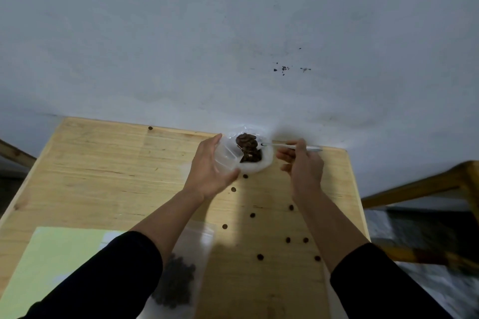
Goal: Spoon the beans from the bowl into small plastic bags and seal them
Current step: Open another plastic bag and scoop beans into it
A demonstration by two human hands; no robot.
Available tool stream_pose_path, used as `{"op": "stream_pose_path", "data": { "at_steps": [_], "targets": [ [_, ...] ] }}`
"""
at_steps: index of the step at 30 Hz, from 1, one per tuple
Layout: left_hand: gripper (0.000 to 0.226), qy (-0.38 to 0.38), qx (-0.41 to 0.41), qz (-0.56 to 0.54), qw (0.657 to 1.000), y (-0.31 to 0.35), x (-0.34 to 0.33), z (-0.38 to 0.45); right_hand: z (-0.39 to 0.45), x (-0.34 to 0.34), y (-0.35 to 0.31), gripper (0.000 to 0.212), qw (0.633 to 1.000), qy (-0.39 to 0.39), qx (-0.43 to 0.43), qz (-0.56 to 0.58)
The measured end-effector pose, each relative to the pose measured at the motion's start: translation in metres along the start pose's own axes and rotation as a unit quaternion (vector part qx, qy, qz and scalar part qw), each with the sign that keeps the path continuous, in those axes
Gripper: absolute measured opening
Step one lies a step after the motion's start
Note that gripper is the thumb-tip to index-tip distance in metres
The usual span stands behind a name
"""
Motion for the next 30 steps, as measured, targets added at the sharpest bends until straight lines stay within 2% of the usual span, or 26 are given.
{"op": "stream_pose_path", "data": {
  "at_steps": [3,6,10,14,19,22,25,30],
  "targets": [
    [0.092,-0.001,-0.008,0.003,1.000,0.005,-0.001,0.000,-0.014,-0.006,-0.012,0.027,0.985,-0.059,0.122,-0.105],
    [0.093,0.001,-0.011,-0.001,1.000,0.006,0.000,0.000,-0.015,-0.007,-0.015,0.026,0.975,-0.036,0.171,-0.140],
    [0.092,0.010,-0.010,0.000,1.000,0.003,0.004,-0.003,0.002,0.000,-0.004,0.035,0.956,0.068,0.145,-0.247],
    [0.092,0.017,0.002,-0.007,1.000,-0.003,0.005,-0.004,0.020,-0.005,0.023,0.041,0.949,0.067,0.070,-0.301],
    [0.090,0.015,0.014,-0.023,1.000,-0.005,0.005,-0.001,0.028,-0.023,0.038,0.040,0.972,0.108,-0.058,-0.200],
    [0.089,0.022,0.013,-0.015,1.000,-0.007,0.004,0.002,0.031,-0.034,0.045,0.030,0.983,0.119,-0.112,-0.080],
    [0.089,0.023,0.016,-0.012,1.000,-0.009,0.005,0.004,0.036,-0.041,0.050,0.027,0.983,0.103,-0.153,0.007],
    [0.089,0.033,0.015,-0.007,0.999,-0.012,0.006,0.006,0.033,-0.034,0.050,0.025,0.975,0.073,-0.197,0.078]
  ]
}}
Point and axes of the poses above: each hand's wrist, its own z-axis towards the middle knuckle, its own x-axis out of the back of the hand, y = z × x, the point moved 2 cm from there along z, towards the middle knuckle
